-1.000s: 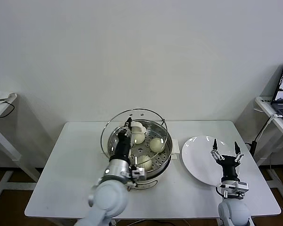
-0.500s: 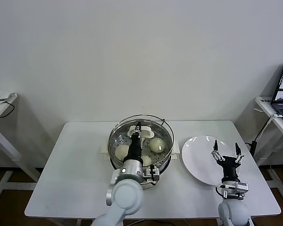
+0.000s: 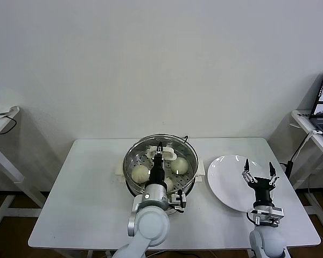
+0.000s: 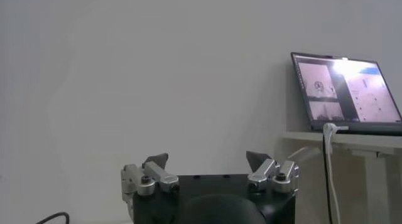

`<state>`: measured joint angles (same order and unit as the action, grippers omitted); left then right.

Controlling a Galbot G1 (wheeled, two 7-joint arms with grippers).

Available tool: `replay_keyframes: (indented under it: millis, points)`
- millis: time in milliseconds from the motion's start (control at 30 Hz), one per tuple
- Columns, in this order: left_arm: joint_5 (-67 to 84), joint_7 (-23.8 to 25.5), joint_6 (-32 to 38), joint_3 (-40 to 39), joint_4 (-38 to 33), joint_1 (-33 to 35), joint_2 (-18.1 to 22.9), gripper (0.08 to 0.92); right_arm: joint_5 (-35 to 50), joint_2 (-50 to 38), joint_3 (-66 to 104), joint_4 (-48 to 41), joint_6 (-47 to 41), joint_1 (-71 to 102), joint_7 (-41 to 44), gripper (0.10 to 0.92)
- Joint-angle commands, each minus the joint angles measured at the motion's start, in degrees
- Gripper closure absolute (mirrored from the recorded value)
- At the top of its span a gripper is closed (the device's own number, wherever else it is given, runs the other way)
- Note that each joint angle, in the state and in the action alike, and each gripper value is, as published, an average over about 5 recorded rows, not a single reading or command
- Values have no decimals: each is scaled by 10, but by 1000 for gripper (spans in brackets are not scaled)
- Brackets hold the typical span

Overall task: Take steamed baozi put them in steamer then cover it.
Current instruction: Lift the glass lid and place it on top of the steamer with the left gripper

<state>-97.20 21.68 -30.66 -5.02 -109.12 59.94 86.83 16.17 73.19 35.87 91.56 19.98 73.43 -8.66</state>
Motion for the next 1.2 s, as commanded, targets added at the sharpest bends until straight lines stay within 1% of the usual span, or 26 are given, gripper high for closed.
replay_keyframes:
  millis: [33, 400, 1067, 1167, 1200]
  points:
    - [-21, 5, -2, -2, 13, 0, 7, 805, 0, 0, 1, -1, 0, 0, 0, 203]
    - [-21, 5, 2, 5, 21, 1, 3, 805, 0, -1, 2, -4, 1, 0, 1, 203]
    - [-17, -3, 11, 10, 27, 7, 11, 805, -1, -2, 3, -5, 2, -2, 1, 203]
    - [-16, -5, 11, 10, 27, 8, 13, 773, -1, -1, 3, -6, 2, -2, 1, 203]
    - [-16, -6, 11, 10, 26, 8, 13, 751, -2, -1, 3, -6, 2, -2, 1, 203]
